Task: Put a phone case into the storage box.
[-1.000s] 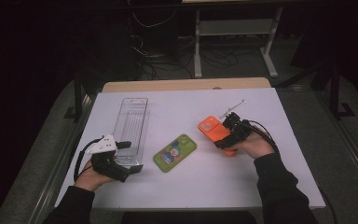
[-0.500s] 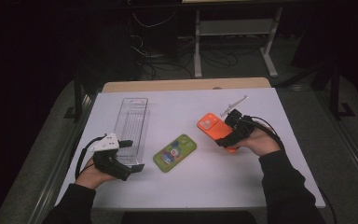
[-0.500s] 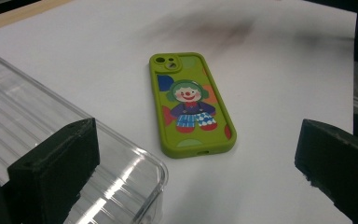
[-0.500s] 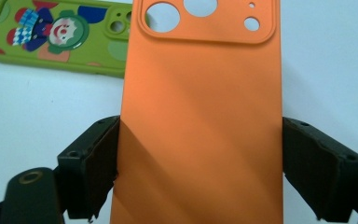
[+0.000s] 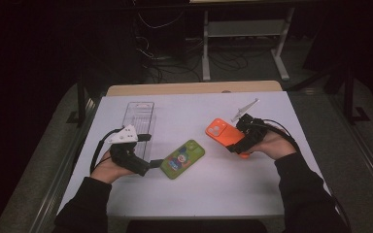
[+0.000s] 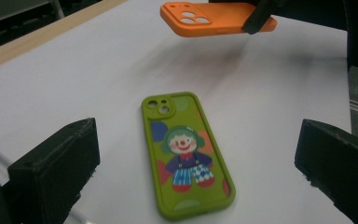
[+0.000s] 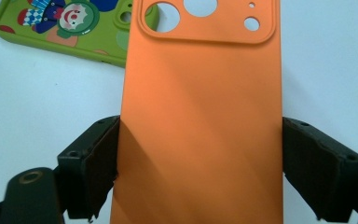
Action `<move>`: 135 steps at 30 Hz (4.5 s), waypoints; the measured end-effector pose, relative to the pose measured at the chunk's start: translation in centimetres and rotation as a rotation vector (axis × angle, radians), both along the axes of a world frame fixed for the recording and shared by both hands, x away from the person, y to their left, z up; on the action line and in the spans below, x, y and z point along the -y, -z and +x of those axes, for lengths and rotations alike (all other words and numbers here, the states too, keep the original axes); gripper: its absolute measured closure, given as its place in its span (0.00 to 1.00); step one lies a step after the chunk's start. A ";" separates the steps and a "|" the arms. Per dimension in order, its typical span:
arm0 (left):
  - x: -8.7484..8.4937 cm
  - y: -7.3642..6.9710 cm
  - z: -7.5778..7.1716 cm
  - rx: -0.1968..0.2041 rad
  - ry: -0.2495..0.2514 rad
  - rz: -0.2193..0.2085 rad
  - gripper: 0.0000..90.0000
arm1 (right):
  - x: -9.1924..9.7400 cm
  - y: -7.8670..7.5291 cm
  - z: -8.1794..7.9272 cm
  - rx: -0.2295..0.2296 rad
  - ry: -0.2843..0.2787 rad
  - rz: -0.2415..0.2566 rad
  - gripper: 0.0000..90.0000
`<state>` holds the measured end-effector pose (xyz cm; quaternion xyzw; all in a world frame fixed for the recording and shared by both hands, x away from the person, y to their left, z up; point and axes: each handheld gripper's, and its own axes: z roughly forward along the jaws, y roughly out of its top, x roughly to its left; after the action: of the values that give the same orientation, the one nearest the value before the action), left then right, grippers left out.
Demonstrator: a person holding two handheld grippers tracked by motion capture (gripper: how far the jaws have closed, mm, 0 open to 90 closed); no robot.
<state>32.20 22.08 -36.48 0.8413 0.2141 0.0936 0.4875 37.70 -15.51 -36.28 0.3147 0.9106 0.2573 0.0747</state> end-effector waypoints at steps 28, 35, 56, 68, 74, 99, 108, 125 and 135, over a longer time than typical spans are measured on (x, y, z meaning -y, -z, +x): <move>5.8 -0.6 3.5 0.013 0.134 0.033 0.00 | -0.3 -0.2 0.6 0.035 -0.169 0.042 0.17; 6.1 -0.5 2.9 0.017 0.174 0.054 0.00 | -1.4 0.1 -0.4 0.036 -0.231 0.029 0.17; 7.0 0.0 1.9 0.014 0.272 0.113 0.00 | -4.1 1.1 -2.2 0.017 -0.413 -0.008 0.17; 7.6 0.4 1.5 0.014 0.321 0.134 0.00 | -5.6 1.2 -3.2 0.006 -0.498 -0.024 0.17; 8.2 0.8 1.1 -0.001 0.351 0.148 0.00 | -6.4 1.0 -3.8 0.013 -0.539 -0.028 0.17; 10.4 2.6 -0.1 -0.043 0.478 0.244 0.00 | -8.4 0.6 -5.4 0.033 -0.656 -0.039 0.17; 10.6 3.0 -0.3 -0.058 0.488 0.247 0.01 | -8.5 0.5 -5.5 0.038 -0.672 -0.035 0.17; 10.4 3.3 0.1 -0.098 0.501 0.251 0.16 | -8.7 0.5 -5.6 0.033 -0.681 -0.040 0.17; 10.1 3.0 0.3 -0.117 0.474 0.253 0.17 | -8.6 0.5 -5.5 0.047 -0.658 -0.025 0.15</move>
<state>32.50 11.97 -39.53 0.9260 0.0256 -0.0457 0.3739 32.24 -6.94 -36.80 -0.0033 0.9645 0.2636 0.0122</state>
